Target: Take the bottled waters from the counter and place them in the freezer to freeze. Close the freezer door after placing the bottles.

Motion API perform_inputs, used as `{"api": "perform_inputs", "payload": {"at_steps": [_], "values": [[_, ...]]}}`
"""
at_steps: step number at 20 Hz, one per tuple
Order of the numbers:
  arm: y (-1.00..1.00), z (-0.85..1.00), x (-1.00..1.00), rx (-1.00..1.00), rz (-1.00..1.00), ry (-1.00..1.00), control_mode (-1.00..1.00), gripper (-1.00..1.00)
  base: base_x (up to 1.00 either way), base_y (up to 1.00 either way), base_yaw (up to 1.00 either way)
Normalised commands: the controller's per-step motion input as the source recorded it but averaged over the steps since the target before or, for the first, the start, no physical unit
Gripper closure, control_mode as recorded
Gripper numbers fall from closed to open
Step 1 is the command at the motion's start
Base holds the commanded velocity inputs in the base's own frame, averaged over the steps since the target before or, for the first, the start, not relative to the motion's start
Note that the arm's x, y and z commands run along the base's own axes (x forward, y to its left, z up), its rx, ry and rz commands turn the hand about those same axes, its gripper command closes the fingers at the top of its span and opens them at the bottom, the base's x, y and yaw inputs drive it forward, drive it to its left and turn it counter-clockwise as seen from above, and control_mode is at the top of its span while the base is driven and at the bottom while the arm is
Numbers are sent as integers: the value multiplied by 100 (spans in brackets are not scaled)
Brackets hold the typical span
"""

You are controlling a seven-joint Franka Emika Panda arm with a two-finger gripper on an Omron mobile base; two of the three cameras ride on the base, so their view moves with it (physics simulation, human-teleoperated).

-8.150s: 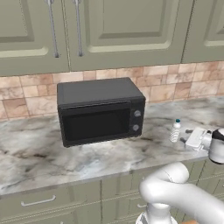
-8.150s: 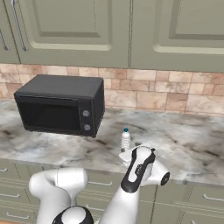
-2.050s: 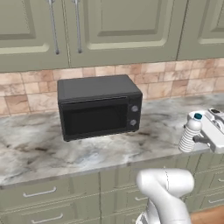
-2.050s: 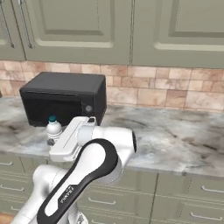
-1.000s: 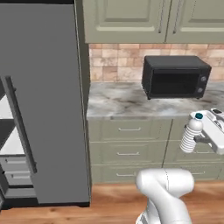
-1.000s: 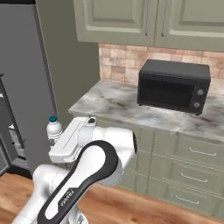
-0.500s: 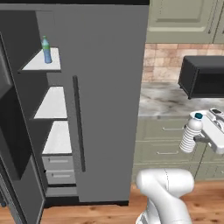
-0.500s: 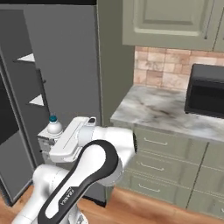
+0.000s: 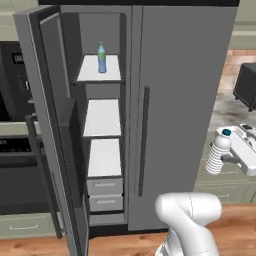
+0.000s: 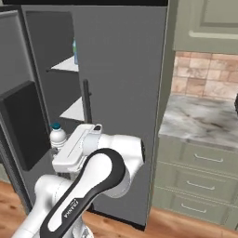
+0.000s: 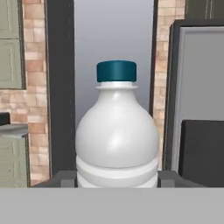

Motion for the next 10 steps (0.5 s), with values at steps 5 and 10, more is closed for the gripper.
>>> {"api": "perform_inputs", "payload": {"at_steps": [5, 10], "values": [[0, 0, 0, 0, 0, 0, 100, 100, 52, 63, -15], [0, 0, 0, 0, 0, 0, 100, 100, 36, 35, -11]]}}
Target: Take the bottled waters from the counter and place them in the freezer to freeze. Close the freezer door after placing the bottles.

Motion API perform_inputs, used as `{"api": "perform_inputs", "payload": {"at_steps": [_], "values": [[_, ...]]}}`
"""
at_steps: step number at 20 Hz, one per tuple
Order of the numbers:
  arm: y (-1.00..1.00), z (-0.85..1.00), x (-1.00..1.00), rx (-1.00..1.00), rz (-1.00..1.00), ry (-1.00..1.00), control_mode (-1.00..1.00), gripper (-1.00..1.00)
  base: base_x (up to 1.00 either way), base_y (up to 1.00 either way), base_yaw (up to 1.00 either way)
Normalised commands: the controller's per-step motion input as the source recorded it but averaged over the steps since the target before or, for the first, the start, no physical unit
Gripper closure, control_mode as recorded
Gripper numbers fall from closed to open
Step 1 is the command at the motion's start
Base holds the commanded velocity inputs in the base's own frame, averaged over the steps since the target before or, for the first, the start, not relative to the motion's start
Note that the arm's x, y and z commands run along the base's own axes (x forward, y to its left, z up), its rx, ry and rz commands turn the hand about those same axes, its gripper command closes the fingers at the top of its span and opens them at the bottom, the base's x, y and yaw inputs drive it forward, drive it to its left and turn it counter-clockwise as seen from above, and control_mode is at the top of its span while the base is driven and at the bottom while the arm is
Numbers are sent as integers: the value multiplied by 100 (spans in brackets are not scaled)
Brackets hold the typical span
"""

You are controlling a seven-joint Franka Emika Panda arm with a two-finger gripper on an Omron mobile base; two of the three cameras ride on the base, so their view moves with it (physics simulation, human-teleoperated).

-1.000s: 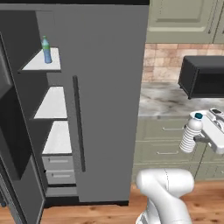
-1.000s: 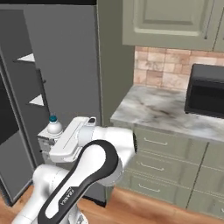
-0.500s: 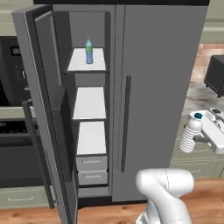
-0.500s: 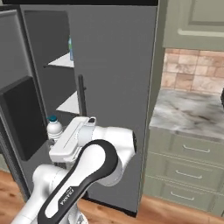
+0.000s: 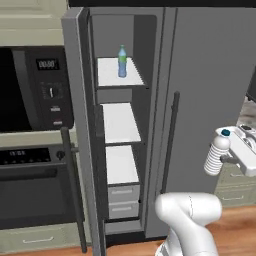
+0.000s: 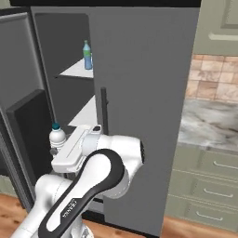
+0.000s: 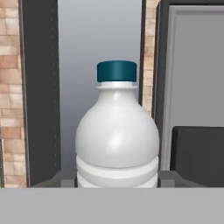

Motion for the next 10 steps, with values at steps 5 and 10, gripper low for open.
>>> {"api": "perform_inputs", "payload": {"at_steps": [5, 10], "values": [[0, 0, 0, 0, 0, 0, 100, 100, 26, 43, -12], [0, 0, 0, 0, 0, 0, 100, 100, 28, 34, -5]]}}
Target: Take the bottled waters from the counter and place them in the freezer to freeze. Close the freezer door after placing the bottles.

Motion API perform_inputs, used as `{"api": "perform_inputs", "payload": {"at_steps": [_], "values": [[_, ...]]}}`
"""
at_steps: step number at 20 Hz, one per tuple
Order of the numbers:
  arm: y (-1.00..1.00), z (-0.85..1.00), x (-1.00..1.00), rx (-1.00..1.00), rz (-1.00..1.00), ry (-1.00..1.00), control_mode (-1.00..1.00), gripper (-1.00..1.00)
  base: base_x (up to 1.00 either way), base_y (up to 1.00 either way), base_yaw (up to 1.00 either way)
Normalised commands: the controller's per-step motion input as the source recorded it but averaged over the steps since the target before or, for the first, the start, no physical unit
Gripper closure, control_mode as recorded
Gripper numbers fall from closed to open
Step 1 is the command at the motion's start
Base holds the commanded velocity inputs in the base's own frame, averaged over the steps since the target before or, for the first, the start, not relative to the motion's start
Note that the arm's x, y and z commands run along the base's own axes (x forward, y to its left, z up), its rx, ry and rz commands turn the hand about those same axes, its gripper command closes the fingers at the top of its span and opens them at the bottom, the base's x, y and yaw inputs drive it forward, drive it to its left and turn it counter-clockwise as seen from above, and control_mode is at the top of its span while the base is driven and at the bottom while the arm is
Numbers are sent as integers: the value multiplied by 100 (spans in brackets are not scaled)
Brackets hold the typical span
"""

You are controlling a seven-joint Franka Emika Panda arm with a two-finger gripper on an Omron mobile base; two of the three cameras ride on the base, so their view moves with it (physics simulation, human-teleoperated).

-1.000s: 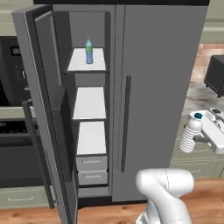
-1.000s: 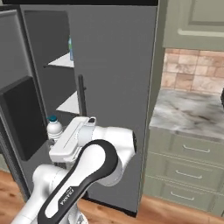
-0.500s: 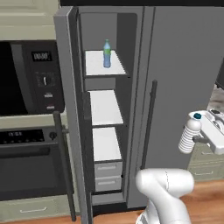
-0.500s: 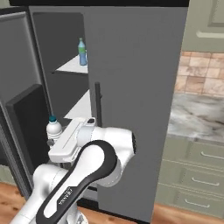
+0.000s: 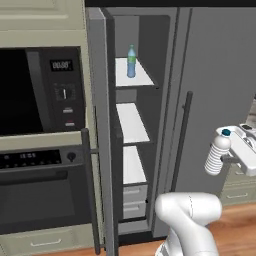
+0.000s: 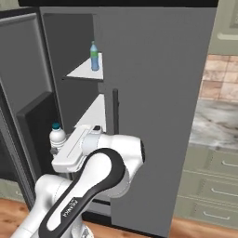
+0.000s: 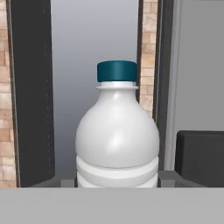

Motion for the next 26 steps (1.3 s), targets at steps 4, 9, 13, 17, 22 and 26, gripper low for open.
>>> {"api": "perform_inputs", "payload": {"at_steps": [4, 9, 13, 17, 22, 26], "values": [[0, 0, 0, 0, 0, 0, 100, 100, 29, 20, 0], [0, 0, 0, 0, 0, 0, 100, 100, 33, 6, 0], [0, 0, 0, 0, 0, 0, 100, 100, 47, 11, 0], [0, 0, 0, 0, 0, 0, 100, 100, 46, 19, 0], [0, 0, 0, 0, 0, 0, 100, 100, 40, 26, 0], [0, 0, 0, 0, 0, 0, 100, 100, 44, 27, 0]]}}
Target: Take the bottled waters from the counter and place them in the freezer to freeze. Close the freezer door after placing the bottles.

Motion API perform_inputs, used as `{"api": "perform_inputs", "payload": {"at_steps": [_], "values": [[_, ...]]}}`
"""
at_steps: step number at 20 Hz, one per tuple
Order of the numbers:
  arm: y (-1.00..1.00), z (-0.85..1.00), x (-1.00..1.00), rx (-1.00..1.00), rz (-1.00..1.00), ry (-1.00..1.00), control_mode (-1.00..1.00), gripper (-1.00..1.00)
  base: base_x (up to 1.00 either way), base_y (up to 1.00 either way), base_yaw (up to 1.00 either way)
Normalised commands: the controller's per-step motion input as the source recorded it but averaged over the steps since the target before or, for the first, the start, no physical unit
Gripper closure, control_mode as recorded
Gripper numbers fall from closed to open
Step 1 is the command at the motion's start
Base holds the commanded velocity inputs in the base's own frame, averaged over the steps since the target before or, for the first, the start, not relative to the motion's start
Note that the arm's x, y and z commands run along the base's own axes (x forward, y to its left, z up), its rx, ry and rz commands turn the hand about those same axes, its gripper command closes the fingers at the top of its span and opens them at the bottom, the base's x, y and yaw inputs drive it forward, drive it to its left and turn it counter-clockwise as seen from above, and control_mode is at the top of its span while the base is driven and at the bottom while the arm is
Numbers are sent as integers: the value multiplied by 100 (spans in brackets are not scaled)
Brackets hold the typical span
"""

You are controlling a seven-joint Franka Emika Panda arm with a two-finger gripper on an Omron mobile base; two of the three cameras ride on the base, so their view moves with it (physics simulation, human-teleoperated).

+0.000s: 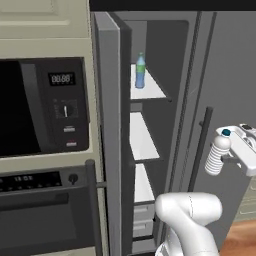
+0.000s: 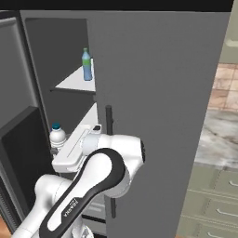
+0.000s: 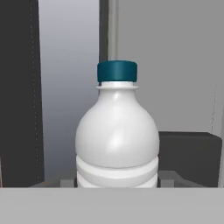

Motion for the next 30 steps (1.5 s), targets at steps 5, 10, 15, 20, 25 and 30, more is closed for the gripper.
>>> {"api": "perform_inputs", "payload": {"at_steps": [5, 10, 15, 20, 25, 30], "values": [[0, 0, 0, 0, 0, 0, 100, 100, 28, 40, 0], [0, 0, 0, 0, 0, 0, 100, 100, 9, 47, 0], [0, 0, 0, 0, 0, 0, 100, 100, 0, 62, 0], [0, 0, 0, 0, 0, 0, 100, 100, 0, 67, 2], [0, 0, 0, 0, 0, 0, 100, 100, 0, 39, 0], [0, 0, 0, 0, 0, 0, -100, 100, 0, 9, 0]]}}
